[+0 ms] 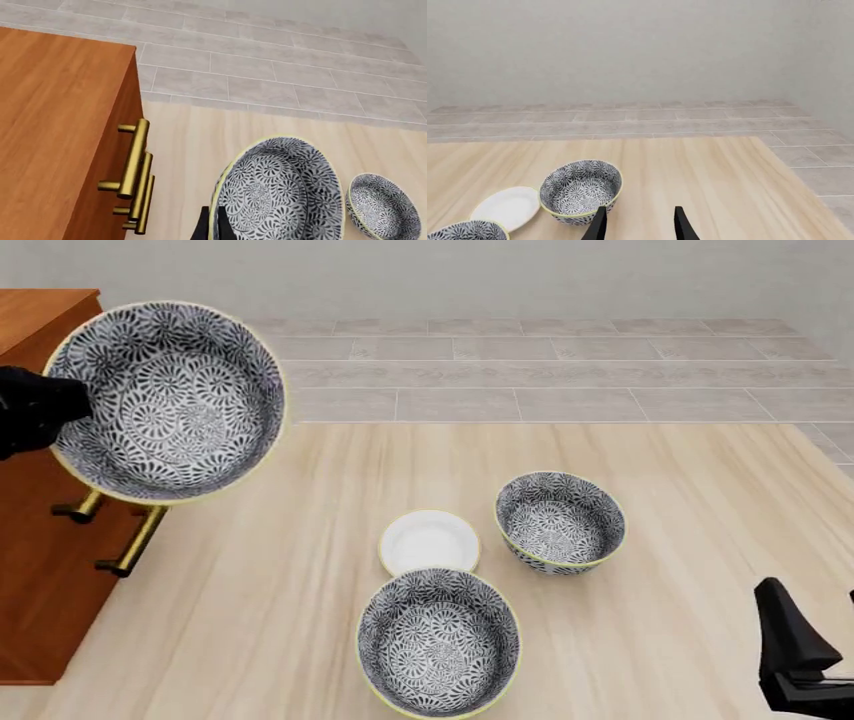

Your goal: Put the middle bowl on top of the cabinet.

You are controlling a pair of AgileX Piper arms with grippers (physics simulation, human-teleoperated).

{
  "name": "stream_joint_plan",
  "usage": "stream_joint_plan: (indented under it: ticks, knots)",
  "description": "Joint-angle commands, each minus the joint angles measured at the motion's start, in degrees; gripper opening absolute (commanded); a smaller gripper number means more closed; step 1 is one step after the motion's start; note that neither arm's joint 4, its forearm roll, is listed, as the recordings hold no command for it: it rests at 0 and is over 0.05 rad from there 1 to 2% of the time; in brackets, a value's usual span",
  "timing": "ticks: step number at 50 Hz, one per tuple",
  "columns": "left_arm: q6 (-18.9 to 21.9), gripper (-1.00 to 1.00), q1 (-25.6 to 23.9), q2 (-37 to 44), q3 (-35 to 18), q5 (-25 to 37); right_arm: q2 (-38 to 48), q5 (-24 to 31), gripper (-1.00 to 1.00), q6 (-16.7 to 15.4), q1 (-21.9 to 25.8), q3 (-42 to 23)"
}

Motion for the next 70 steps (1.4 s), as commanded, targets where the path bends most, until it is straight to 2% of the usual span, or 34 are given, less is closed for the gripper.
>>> stream_joint_plan:
  ticks: [1, 20, 50, 70]
  knots:
    - [0.79, -1.0, 1.51, 0.81, -3.52, 0.64, 0.2, -0.22, 1.0, 0.06, -0.03, 0.07]
    - [1.14, -1.0, 3.71, 1.5, -9.46, 2.72, 0.04, 0.03, 1.0, -0.05, 0.02, -0.03]
    - [-0.38, -1.0, 7.87, 2.04, -14.28, 4.18, 0.14, 0.11, 1.0, -0.02, -0.03, -0.12]
    - [-1.96, -1.0, 14.23, 7.57, -17.9, 2.27, -0.02, 0.24, 1.0, -0.24, 0.13, 0.24]
